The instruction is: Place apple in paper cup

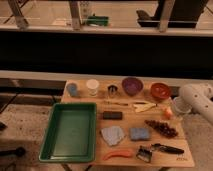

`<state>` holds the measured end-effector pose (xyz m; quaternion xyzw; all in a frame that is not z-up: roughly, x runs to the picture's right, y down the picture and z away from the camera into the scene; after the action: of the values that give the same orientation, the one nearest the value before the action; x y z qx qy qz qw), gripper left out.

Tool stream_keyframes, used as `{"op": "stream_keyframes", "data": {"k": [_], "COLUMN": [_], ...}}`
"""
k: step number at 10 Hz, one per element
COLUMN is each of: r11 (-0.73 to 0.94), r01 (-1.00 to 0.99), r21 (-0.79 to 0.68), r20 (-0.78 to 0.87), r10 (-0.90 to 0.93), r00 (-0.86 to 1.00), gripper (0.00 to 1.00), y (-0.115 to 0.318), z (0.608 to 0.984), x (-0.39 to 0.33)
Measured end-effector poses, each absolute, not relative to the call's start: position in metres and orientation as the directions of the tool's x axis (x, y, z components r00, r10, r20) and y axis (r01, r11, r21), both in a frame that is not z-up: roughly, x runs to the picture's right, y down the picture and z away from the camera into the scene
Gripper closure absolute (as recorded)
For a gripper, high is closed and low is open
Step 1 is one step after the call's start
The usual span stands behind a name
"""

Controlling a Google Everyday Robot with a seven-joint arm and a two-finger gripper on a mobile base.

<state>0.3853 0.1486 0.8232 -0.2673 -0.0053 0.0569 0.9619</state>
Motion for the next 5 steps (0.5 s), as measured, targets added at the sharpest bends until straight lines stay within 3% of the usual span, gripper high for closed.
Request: {"op": "stream_keyframes", "data": {"k": [5], "r11": [0.887], "r01": [-0.062], "r21": [-0.458], "r20": [-0.064], "r10": [0.037], "r00": [0.997], "gripper": [0.20], "y": [0.127], "z": [0.820], "x": [0.380]}}
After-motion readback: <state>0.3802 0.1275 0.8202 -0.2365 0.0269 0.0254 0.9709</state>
